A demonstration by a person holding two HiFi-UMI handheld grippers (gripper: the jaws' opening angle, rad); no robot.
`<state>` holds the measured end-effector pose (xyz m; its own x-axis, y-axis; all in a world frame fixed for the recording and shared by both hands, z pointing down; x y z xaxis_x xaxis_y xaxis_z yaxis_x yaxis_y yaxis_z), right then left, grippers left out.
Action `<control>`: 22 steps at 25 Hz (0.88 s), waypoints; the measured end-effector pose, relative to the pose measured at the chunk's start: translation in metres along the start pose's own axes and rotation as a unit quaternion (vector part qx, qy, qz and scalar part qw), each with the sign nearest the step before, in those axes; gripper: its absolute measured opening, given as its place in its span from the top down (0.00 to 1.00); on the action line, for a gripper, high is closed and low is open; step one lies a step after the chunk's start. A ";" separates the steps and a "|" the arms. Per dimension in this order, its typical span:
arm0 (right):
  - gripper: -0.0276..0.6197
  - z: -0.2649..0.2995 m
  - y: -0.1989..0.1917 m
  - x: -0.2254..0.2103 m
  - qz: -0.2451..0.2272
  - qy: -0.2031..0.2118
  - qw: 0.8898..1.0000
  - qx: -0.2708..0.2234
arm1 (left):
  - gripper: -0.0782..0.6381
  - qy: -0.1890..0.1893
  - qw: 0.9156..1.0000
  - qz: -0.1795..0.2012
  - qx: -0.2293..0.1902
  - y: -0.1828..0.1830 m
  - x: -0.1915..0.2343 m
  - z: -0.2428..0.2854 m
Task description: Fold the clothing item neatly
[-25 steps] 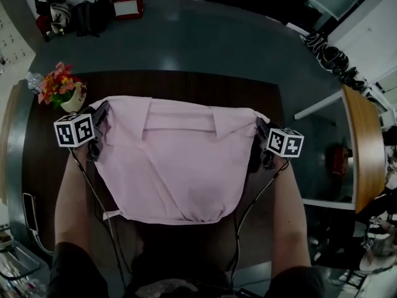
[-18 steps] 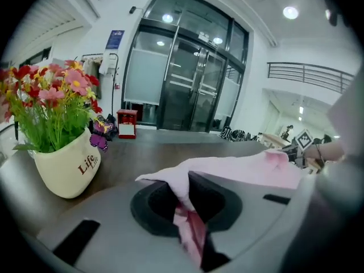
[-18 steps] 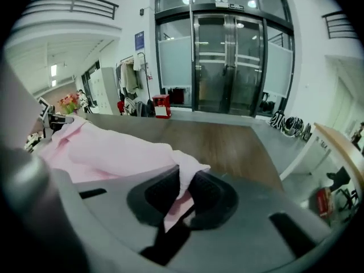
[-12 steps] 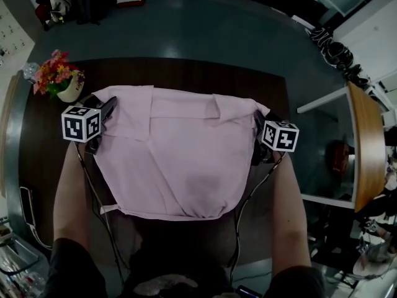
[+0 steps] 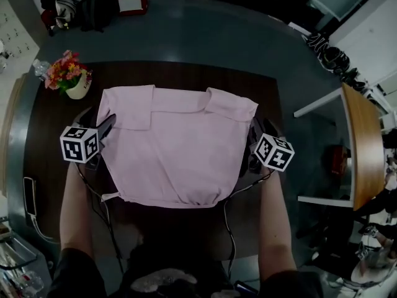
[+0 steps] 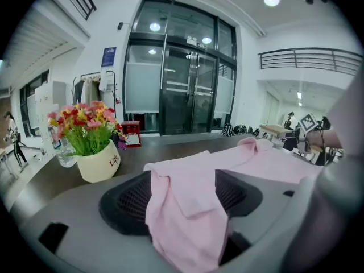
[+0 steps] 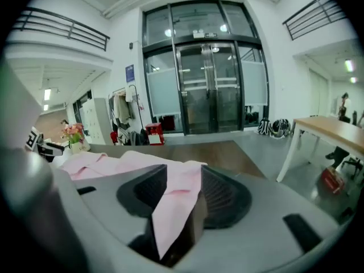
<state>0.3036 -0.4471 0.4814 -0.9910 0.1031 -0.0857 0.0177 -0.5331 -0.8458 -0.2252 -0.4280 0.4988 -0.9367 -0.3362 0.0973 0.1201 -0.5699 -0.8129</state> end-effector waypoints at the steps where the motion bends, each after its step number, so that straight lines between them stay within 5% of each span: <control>1: 0.69 -0.014 0.002 0.008 0.001 0.009 1.000 -0.019 | 0.42 -0.006 1.000 0.003 -0.010 -0.001 -0.015 -0.013; 7: 0.69 -0.091 0.006 0.079 0.034 0.135 0.982 -0.125 | 0.42 -0.104 0.991 -0.001 -0.086 0.006 -0.139 -0.079; 11: 0.88 -0.140 0.001 0.120 0.045 0.181 0.970 -0.157 | 0.43 -0.168 0.969 -0.069 -0.167 0.019 -0.203 -0.123; 16: 0.97 -0.207 -0.003 0.170 0.052 0.259 0.945 -0.190 | 0.71 -0.188 0.965 -0.053 -0.174 -0.004 -0.261 -0.158; 22: 0.97 -0.266 -0.030 0.211 0.034 0.303 0.927 -0.220 | 0.87 -0.194 0.958 -0.113 -0.178 -0.041 -0.280 -0.202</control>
<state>0.1289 -0.1856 0.3485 -0.7309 0.6057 -0.3145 0.2621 -0.1763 -0.9488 -0.0337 -0.1591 0.3892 -0.7239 -0.5281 0.4439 -0.2558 -0.3920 -0.8837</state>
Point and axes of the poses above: the fingertips, and each gripper's own axes: z forward along the fingers, x to its left, y out of its top, the point moved 4 cm from there along -z, backward along the fingers, and after that the axes turned 2 degrees about x, right-handed, at the moved point
